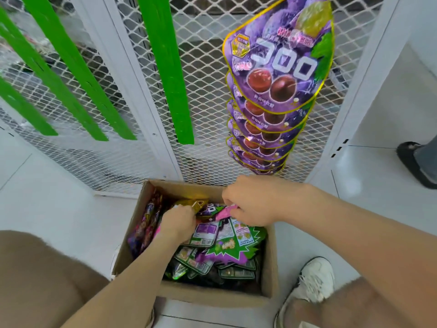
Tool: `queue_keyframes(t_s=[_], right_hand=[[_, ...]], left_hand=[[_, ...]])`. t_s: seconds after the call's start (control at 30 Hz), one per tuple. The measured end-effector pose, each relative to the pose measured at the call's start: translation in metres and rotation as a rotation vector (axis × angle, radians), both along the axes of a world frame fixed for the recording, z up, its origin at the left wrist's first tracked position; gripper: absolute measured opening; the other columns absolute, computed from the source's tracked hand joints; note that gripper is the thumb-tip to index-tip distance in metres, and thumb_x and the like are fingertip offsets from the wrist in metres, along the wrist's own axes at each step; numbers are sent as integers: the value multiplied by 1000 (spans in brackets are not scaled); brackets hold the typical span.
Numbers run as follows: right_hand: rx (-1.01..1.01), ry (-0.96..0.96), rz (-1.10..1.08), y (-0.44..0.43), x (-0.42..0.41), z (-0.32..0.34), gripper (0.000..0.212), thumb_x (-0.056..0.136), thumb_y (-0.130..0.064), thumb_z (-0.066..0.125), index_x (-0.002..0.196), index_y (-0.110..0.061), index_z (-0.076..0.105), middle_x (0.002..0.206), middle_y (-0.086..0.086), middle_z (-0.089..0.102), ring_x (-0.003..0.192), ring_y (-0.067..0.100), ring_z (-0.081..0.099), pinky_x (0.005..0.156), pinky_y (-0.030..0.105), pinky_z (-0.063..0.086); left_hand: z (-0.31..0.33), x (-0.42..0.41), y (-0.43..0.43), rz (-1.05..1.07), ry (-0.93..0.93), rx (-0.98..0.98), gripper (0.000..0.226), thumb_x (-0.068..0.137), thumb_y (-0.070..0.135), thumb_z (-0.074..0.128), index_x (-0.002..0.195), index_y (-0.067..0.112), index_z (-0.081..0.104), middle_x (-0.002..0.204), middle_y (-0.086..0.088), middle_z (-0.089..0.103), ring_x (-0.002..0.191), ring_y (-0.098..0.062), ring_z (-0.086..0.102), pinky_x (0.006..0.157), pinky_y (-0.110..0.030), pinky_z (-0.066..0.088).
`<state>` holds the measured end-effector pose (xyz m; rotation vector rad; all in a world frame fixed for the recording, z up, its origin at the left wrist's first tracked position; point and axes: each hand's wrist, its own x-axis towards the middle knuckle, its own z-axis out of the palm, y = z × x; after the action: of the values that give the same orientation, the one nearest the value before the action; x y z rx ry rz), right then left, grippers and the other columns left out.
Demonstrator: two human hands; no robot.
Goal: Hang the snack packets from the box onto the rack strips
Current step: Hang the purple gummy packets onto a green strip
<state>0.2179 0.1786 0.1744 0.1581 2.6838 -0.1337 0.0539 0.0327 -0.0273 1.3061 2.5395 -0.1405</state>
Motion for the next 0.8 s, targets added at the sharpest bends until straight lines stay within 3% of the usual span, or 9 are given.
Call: queue_keyframes(t_s=[0.07, 0.13, 0.2, 0.3, 0.43, 0.5, 0.57, 0.67, 0.8], right_hand=[[16, 17, -45, 5, 0, 2, 8, 101, -25, 54, 99, -17, 55, 79, 0, 38, 85, 34, 61, 72, 42, 57], [50, 68, -107, 11, 1, 7, 16, 99, -18, 56, 86, -19, 45, 76, -2, 31, 78, 31, 55, 67, 38, 50], [48, 75, -183, 19, 4, 18, 23, 98, -16, 58, 83, -19, 40, 82, 1, 38, 86, 33, 58, 66, 35, 41], [-25, 62, -282, 30, 15, 40, 33, 95, -35, 71, 102, -8, 54, 95, 8, 53, 96, 30, 60, 68, 33, 41], [-281, 234, -483, 46, 31, 57, 47, 81, -37, 83, 76, 4, 60, 62, 12, 48, 60, 18, 42, 59, 36, 41], [-499, 420, -620, 48, 40, 68, 34, 82, -30, 81, 78, 2, 69, 68, 26, 64, 61, 17, 49, 61, 42, 48], [-686, 708, -699, 42, 48, 83, 17, 86, -24, 82, 80, -9, 77, 78, 22, 75, 66, 16, 64, 66, 37, 52], [-779, 1145, -663, 20, 50, 106, 22, 93, -12, 77, 80, -29, 74, 75, -10, 78, 70, 3, 73, 69, 19, 57], [-591, 1501, -657, 17, 46, 130, 21, 99, -23, 71, 87, -40, 73, 78, -17, 76, 74, 6, 72, 74, 34, 59]], left_hand=[[15, -4, 5, -33, -66, 39, 26, 101, 26, 49, 78, 21, 58, 77, -3, 61, 80, -36, 66, 70, -43, 58], [38, -11, 13, -97, -212, 112, 31, 100, 16, 50, 70, 23, 50, 63, 3, 51, 67, -33, 58, 65, -44, 56], [68, -14, 24, -130, -362, 256, 25, 100, 5, 51, 85, 21, 61, 66, 10, 54, 65, -16, 59, 63, -35, 48], [118, -6, 33, -94, -618, 475, 23, 105, -2, 52, 112, 13, 68, 87, 9, 68, 71, 7, 61, 68, -17, 48], [179, 17, 34, 7, -899, 746, 20, 106, -3, 55, 103, 13, 67, 84, 10, 75, 77, -3, 66, 74, -20, 53], [204, 24, 32, 71, -1014, 833, 18, 106, 0, 56, 98, 13, 65, 87, 4, 76, 83, -15, 69, 77, -30, 60], [228, 29, 30, 152, -1123, 901, 20, 104, 2, 60, 92, 18, 63, 86, -2, 73, 79, -24, 68, 76, -44, 62], [268, 38, 38, 193, -1083, 1054, 32, 95, -2, 64, 77, 24, 63, 77, -3, 69, 71, -23, 68, 71, -43, 63], [334, 55, 57, 58, -736, 1253, 19, 88, -5, 67, 94, 13, 69, 89, -7, 74, 80, -13, 67, 74, -26, 56]])
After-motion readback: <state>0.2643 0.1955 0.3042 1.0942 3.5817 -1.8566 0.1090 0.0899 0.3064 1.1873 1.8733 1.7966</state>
